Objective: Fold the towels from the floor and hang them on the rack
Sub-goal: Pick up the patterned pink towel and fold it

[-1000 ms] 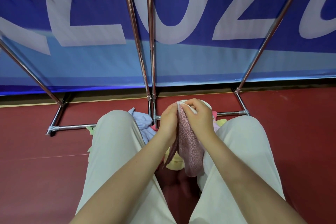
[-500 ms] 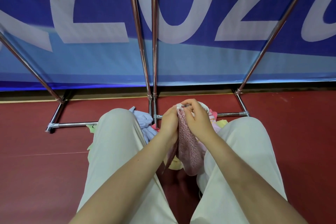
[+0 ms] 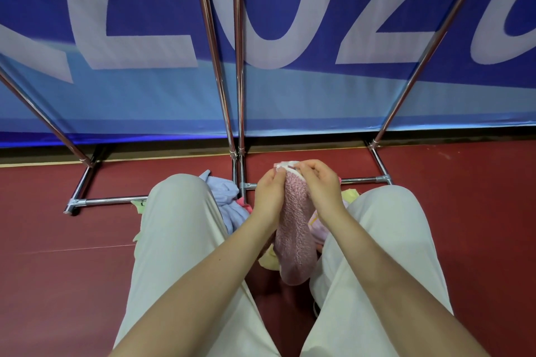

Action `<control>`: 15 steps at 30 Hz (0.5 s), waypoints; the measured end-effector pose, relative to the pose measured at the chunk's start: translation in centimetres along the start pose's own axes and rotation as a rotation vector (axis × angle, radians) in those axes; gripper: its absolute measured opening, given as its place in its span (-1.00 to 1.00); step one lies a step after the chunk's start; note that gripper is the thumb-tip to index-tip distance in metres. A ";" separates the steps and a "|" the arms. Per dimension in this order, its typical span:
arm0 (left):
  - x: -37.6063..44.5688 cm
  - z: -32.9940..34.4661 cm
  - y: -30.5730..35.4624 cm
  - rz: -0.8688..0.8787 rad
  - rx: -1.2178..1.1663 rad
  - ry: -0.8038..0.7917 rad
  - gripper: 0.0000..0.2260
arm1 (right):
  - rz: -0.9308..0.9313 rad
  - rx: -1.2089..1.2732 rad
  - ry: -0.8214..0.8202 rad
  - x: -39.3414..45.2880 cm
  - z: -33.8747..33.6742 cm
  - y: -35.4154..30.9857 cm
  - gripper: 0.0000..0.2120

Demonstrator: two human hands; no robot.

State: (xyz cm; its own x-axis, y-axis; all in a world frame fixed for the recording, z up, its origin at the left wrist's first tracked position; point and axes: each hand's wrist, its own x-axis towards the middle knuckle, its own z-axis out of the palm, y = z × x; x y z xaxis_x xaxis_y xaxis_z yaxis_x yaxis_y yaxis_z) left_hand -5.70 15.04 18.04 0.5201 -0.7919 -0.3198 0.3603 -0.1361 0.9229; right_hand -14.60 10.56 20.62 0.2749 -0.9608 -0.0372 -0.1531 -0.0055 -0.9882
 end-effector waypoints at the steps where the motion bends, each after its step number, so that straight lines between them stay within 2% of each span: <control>1: 0.3 -0.2 0.1 0.005 0.009 0.025 -0.78 | 0.000 0.032 -0.059 0.0 -0.2 -0.3 -0.89; 4: 1.1 -1.0 0.9 0.040 0.103 0.088 -0.77 | -0.072 -0.060 -0.242 -0.2 -1.0 -0.6 -0.89; 8: 1.4 -1.9 1.8 0.127 0.262 0.138 -0.76 | -0.130 -0.472 -0.344 -0.3 -2.2 -0.3 -0.93; 12: 1.0 -2.5 2.4 0.253 0.359 0.063 -0.77 | -0.231 -0.560 -0.311 -0.3 -2.5 0.0 -0.92; 15: 0.6 -2.9 2.6 0.267 0.381 -0.062 -0.77 | -0.239 -0.421 -0.225 -0.3 -2.6 0.1 -0.92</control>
State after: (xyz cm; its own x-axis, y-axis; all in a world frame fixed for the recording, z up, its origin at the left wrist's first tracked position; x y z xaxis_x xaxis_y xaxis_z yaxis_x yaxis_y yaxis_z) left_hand -2.20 15.98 19.63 0.5043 -0.8616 -0.0573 -0.0958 -0.1218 0.9879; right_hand -17.11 10.10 20.94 0.5381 -0.8364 0.1047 -0.4167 -0.3719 -0.8295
